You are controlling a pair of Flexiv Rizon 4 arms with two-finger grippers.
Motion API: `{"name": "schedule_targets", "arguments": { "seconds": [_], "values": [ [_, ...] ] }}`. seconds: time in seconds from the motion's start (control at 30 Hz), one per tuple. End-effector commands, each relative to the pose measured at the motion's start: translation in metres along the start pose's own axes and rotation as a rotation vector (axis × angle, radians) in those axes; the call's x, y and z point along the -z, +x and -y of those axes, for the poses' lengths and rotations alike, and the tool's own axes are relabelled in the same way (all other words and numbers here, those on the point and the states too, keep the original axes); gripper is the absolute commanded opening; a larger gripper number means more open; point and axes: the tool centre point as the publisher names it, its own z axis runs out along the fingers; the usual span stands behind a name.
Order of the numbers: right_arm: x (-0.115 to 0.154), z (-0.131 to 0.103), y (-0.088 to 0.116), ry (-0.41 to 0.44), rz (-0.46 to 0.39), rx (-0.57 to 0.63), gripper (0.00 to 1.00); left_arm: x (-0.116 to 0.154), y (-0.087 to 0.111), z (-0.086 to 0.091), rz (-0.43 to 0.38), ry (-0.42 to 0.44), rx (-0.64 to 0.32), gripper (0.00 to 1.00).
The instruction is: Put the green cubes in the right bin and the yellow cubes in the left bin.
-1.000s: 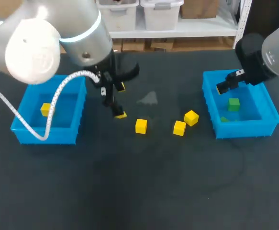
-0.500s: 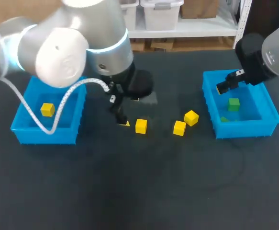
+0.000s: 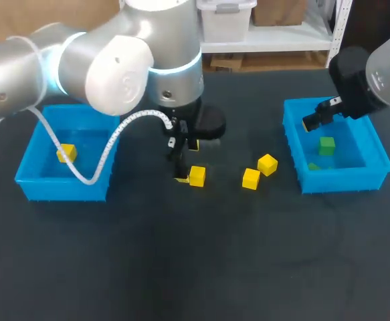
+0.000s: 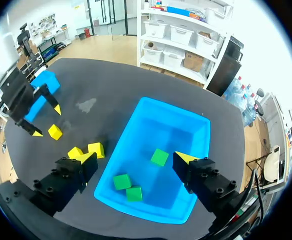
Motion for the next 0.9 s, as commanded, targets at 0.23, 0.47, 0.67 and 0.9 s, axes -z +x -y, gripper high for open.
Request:
{"name": "schedule_targets", "arguments": {
  "seconds": [0.23,0.47,0.67,0.9],
  "values": [
    [0.001,-0.001,0.003,0.007,0.009,-0.002,1.00,-0.015,-0.010,0.003,-0.034,0.032,-0.024,1.00],
    [0.001,-0.001,0.003,0.007,0.009,-0.002,1.00,-0.031,-0.013,-0.001,-0.086,0.022,-0.007,0.99],
    [0.001,-0.001,0.003,0.007,0.009,-0.002,1.00,-0.037,-0.014,-0.003,-0.107,0.029,0.038,0.00],
    [0.001,-0.001,0.003,0.007,0.009,-0.002,1.00,-0.024,-0.006,-0.014,-0.099,-0.010,0.108,0.00]
  ]
}}
